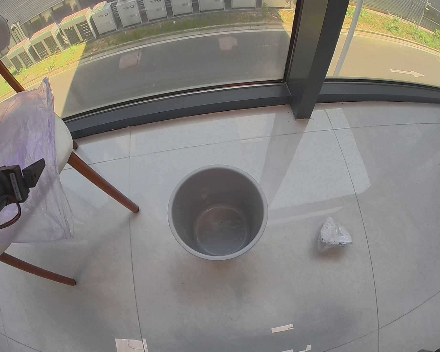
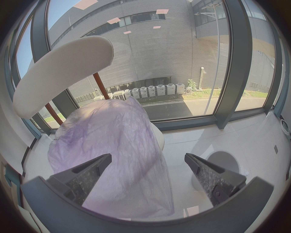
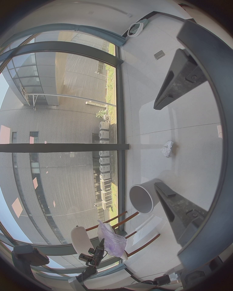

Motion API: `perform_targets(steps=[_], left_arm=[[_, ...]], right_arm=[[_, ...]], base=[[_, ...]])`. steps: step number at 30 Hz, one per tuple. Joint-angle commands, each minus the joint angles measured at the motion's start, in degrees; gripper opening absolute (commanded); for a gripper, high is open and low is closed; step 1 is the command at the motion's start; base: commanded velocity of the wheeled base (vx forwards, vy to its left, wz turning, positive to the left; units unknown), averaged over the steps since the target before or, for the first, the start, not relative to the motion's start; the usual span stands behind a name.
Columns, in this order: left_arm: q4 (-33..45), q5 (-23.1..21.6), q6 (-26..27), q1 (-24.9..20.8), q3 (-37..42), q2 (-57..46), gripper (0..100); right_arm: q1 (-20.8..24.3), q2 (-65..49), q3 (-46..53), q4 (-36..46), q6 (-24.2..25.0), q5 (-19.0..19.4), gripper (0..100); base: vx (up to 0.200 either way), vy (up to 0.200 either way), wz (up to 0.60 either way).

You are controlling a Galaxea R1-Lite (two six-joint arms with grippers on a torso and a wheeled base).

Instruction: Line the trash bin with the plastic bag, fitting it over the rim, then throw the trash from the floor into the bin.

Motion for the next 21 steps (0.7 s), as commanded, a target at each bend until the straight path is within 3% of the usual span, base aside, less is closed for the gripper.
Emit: perform_targets(steps=[1, 14, 21], left_arm=[[-3.68, 0.04, -0.01, 1.04, -2.99, 9.04, 100], [-9.92, -0.49, -0.01, 1.48, -13.97, 21.96, 100], [-10.62, -0.67, -0.09, 1.57, -14.68, 24.07, 100]], right_arm=[[0.04, -0.75, 0.88, -0.01, 0.05, 0.0, 100], [-0.04, -0.75, 0.88, -0.01, -0.04, 0.09, 100], [-0.04, -0.75, 0.88, -0.01, -0.04, 0.09, 100]], base=[[0.0, 0.0, 0.0], [0.0, 0.0, 0.0], [0.0, 0.0, 0.0]])
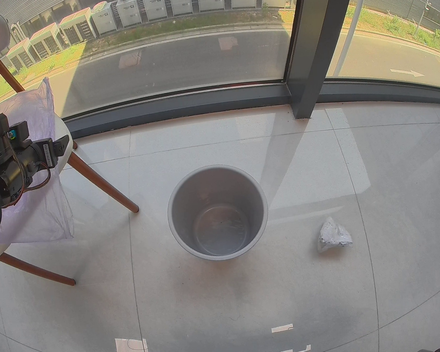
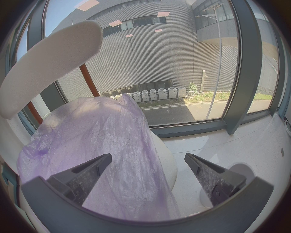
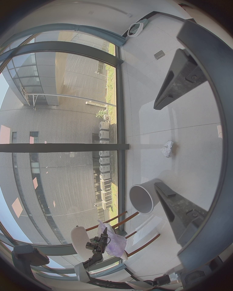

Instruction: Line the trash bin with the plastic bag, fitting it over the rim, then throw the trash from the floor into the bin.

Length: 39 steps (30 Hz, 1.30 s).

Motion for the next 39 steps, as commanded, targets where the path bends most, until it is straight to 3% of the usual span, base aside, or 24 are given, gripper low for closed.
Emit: perform_targets(steps=[1, 7, 8, 16, 26, 37, 39], left_arm=[[-0.23, -0.03, -0.05, 0.14, -0.62, 2.5, 100], [-1.28, 0.05, -0.13, 0.32, -1.33, 4.43, 100], [-1.19, 0.05, -0.13, 0.32, -1.15, 4.43, 0], [-1.19, 0.05, -0.13, 2.69, -0.54, 4.43, 0], [-1.37, -0.74, -0.48, 10.07, -0.27, -0.05, 0], [-1.37, -10.84, -9.89, 9.99, 1.84, -10.07, 0], [-1.46, -14.97, -11.3, 9.9, 3.33, -11.39, 0]], right_arm=[[0.02, -0.75, 0.92, -0.04, -0.04, -0.06, 100], [0.02, -0.75, 0.92, -0.04, -0.04, 0.03, 100], [0.02, -0.75, 0.92, -0.04, 0.05, 0.03, 100], [0.11, -0.75, 0.92, -0.04, 0.05, 0.03, 100], [0.11, -0.75, 0.92, -0.04, 0.05, -0.06, 100], [0.11, -0.75, 0.92, -0.04, 0.05, -0.06, 100], [0.11, -0.75, 0.92, -0.04, 0.05, -0.06, 100]], base=[[0.0, 0.0, 0.0], [0.0, 0.0, 0.0], [0.0, 0.0, 0.0], [0.0, 0.0, 0.0], [0.0, 0.0, 0.0], [0.0, 0.0, 0.0], [0.0, 0.0, 0.0]])
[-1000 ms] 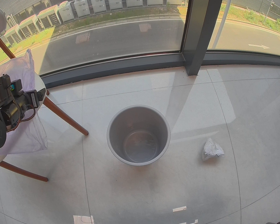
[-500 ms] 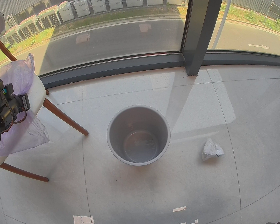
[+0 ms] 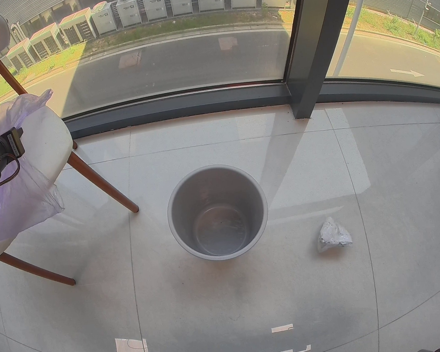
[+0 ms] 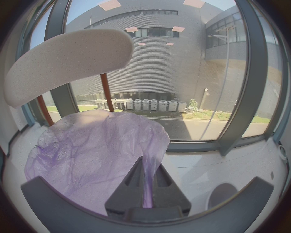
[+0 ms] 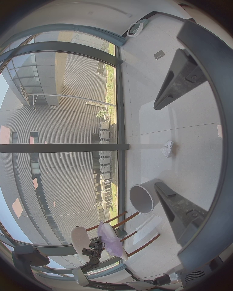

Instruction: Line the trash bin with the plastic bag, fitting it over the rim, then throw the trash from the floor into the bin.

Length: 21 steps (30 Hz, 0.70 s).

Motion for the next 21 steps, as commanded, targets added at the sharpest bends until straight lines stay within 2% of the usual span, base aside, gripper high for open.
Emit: perform_targets(steps=[1, 3, 7, 10, 12, 13, 15, 16, 17, 18, 19, 21], left_arm=[[-0.33, -5.0, -1.56, -0.05, 2.33, -4.96, 0], [-0.69, -10.28, -1.64, -0.05, 3.65, -6.28, 0], [-1.48, -17.39, -1.82, -0.66, 4.7, -7.77, 0], [-1.48, -24.07, -2.08, -3.65, 5.76, -9.09, 0], [-1.56, -26.97, -1.82, -5.15, 6.81, -9.27, 0], [-1.56, -26.97, -1.82, -5.15, 6.81, -9.27, 0], [-3.23, -29.52, -1.91, -8.75, 6.99, -9.18, 0], [-3.23, -29.52, -1.91, -8.75, 6.99, -9.18, 0], [-5.17, -29.7, -1.99, -10.95, 6.99, -8.83, 0], [-5.34, -29.79, -1.99, -11.12, 6.99, -8.74, 0], [-8.07, -29.79, -2.08, -14.02, 6.99, -8.3, 0], [-9.12, -29.7, -1.99, -15.17, 6.9, -7.42, 0]], right_arm=[[0.02, -0.75, 0.92, -0.01, 0.05, 0.0, 100], [-0.07, -0.75, 0.92, -0.01, 0.05, 0.0, 100], [-0.07, -0.75, 0.92, -0.01, 0.05, 0.0, 100], [-0.07, -0.75, 0.92, -0.01, 0.14, 0.0, 100], [-0.07, -0.75, 0.92, -0.01, 0.4, 0.0, 100], [-0.07, -0.75, 0.92, -0.01, 0.4, 0.0, 100], [-0.07, -0.75, 0.92, -0.01, 0.49, 0.0, 100], [-0.07, -0.75, 0.92, -0.01, 0.49, 0.0, 100], [-0.07, -0.75, 0.92, -0.01, 0.49, -0.08, 100], [-0.07, -0.75, 0.92, -0.01, 0.49, -0.08, 100], [-0.07, -0.75, 0.92, -0.01, 0.49, -0.08, 100], [-0.07, -0.75, 0.92, -0.01, 0.49, -0.08, 100]], base=[[0.0, 0.0, 0.0], [0.0, 0.0, 0.0], [0.0, 0.0, 0.0], [0.0, 0.0, 0.0], [0.0, 0.0, 0.0], [0.0, 0.0, 0.0], [0.0, 0.0, 0.0], [0.0, 0.0, 0.0], [0.0, 0.0, 0.0], [0.0, 0.0, 0.0], [0.0, 0.0, 0.0], [0.0, 0.0, 0.0]])
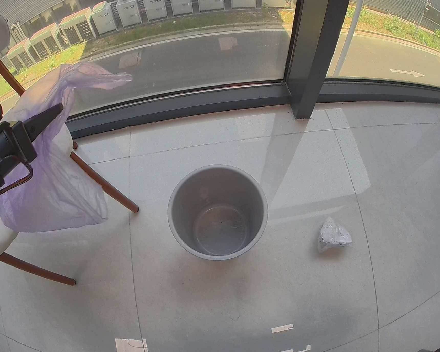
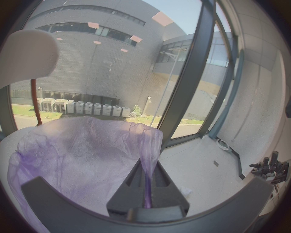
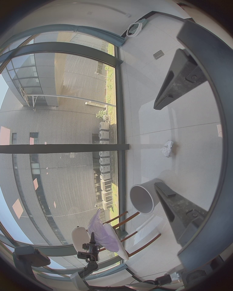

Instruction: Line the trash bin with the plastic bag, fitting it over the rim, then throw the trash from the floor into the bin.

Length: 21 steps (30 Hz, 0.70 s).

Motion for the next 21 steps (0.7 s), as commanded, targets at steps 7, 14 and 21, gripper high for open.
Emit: perform_targets(steps=[7, 14, 21], left_arm=[[-9.37, 1.86, 0.03, -18.64, -1.07, 7.66, 0], [-9.1, 5.46, -2.17, -29.8, -0.28, 9.06, 0], [-7.26, 5.9, -5.15, -35.78, 2.18, 9.59, 0]], right_arm=[[0.02, -0.75, 0.92, -0.01, 0.1, -0.15, 100], [0.02, -0.75, 0.92, -0.01, 0.45, -0.23, 100], [0.02, -0.75, 0.92, -0.01, 0.54, -0.32, 100]], base=[[0.0, 0.0, 0.0], [0.0, 0.0, 0.0], [0.0, 0.0, 0.0]])
